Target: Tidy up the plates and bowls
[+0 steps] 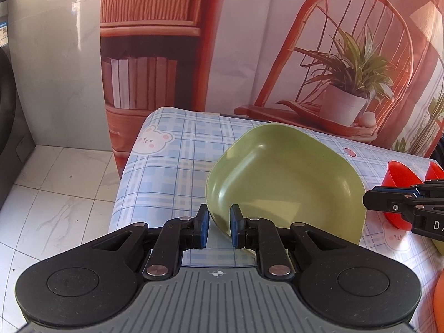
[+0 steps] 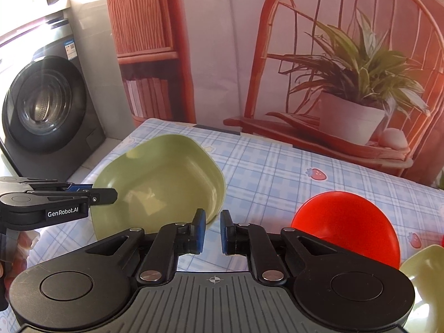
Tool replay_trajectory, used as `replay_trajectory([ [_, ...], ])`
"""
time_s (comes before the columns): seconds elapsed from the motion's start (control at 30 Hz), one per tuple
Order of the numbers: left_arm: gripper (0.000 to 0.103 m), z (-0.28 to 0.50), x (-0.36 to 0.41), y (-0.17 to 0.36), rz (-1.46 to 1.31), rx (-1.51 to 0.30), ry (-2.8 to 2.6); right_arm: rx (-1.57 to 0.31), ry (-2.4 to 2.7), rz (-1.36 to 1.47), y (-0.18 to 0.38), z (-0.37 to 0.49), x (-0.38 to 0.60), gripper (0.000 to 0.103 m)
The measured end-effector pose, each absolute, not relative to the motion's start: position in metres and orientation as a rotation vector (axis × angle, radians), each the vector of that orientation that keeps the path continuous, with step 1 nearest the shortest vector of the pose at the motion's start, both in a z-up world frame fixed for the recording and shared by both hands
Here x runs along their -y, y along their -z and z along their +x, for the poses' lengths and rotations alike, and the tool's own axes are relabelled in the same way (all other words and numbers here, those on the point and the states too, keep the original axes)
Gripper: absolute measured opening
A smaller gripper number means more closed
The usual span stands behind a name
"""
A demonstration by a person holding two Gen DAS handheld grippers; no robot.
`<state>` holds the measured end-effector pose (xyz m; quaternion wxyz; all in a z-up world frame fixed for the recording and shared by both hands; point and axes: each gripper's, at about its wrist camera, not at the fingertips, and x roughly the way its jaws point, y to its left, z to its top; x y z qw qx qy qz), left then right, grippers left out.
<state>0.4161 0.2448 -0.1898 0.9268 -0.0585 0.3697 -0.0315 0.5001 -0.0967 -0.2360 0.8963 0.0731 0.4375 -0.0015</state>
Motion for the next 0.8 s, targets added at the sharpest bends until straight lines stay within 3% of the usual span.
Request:
replay_trajectory([
  [0.47, 0.013, 0.406, -0.251, 0.190, -0.142, -0.747, 0.047, -0.910, -0.002, 0.190, 0.239, 0.508, 0.096, 0.008],
  [0.8, 0.013, 0.365, -0.234, 0.155, -0.118, -0.731, 0.047, -0.878, -0.003, 0.251, 0.206, 0.461, 0.103, 0.007],
])
